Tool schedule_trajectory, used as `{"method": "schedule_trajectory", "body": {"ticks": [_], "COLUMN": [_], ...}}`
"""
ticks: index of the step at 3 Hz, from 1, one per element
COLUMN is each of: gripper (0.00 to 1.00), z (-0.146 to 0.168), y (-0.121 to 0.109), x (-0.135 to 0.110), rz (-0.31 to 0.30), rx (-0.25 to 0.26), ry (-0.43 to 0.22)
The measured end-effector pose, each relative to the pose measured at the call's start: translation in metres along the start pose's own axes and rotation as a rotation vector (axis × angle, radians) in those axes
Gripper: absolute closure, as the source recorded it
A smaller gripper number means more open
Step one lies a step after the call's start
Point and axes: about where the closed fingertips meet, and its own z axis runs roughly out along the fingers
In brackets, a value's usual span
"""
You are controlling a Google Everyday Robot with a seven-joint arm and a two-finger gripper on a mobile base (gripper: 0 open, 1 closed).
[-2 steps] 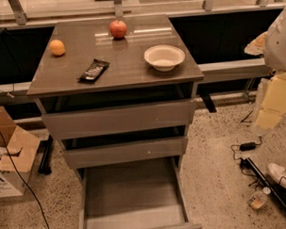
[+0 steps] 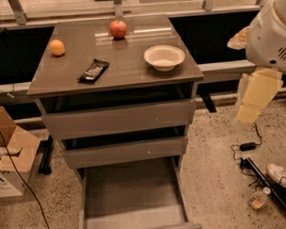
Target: Place rxbar chocolate into bottom drawer
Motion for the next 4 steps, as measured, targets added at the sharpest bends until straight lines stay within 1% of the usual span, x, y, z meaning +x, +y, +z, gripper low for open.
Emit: {"method": "schedule_trajectory", "body": {"ticks": [1, 2, 3, 4], "gripper": [0.0, 0.0, 0.0, 0.0], "z": [0.014, 0.028, 0.045, 0.06], "y": [0.0, -0.009, -0.023, -0.041], "x": [-0.047, -0.098, -0.129, -0.156], "rz": [-0.076, -0.135, -0.148, -0.15], "rx": [-0.028, -0.062, -0.125, -0.175], "ry": [-0.082, -0.203, -0.339, -0.446]}}
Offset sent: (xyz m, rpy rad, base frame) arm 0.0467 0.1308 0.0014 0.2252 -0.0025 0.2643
